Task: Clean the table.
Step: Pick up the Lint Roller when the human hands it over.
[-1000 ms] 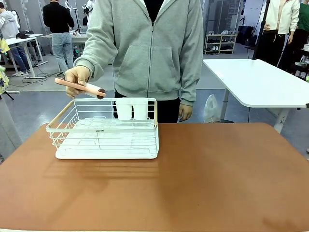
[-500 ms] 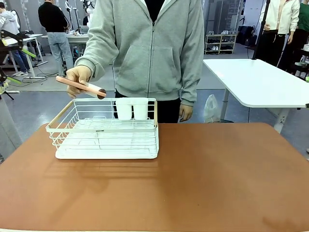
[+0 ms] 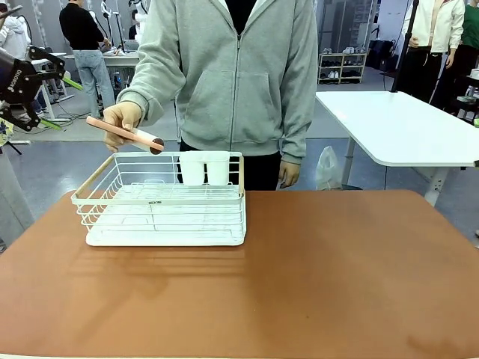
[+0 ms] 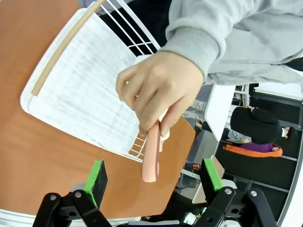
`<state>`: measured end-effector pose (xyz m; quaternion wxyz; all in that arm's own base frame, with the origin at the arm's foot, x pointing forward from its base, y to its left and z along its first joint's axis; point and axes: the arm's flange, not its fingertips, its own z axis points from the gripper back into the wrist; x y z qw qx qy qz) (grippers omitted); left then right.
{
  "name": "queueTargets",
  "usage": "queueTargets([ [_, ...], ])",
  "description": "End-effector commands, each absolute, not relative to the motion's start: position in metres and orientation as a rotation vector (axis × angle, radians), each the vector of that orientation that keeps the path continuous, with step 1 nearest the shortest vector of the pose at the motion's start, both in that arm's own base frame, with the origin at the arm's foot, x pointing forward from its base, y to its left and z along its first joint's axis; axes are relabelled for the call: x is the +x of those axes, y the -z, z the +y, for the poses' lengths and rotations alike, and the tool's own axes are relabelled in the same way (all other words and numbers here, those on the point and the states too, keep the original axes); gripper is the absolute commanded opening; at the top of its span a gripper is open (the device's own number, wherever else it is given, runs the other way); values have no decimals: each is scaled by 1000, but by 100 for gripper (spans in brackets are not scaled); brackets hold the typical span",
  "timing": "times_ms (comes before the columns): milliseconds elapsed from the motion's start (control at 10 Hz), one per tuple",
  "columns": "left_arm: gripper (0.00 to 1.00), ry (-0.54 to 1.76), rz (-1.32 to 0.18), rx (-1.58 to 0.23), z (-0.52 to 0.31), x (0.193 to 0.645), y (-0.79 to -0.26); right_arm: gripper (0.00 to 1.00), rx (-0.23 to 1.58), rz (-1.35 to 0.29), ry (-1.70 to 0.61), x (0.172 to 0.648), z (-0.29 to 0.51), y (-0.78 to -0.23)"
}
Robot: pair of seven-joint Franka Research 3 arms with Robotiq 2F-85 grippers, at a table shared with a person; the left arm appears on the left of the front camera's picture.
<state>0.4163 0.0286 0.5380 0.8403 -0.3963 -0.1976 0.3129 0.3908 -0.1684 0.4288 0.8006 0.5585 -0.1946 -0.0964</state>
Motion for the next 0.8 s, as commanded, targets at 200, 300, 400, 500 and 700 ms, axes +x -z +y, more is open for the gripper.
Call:
queueTargets([
  [200,100,-705,-471,-838,-4,397,-520,100,1204,-423,202,390,-168,-431],
  [300,100,-715,-454,-835,-12,396,-513,100,1204,-423,202,390,-168,-431],
  [400,100,-720,-461,-838,-18,396,-509,100,1204,-423,202,390,-168,-431],
  [500,100,-730,-471,-847,-27,397,-503,100,1204,-423,202,390,-168,-431],
  [700,100,-750,-476,-842,-33,402,-488,100,1204,-423,202,390,-168,-431],
])
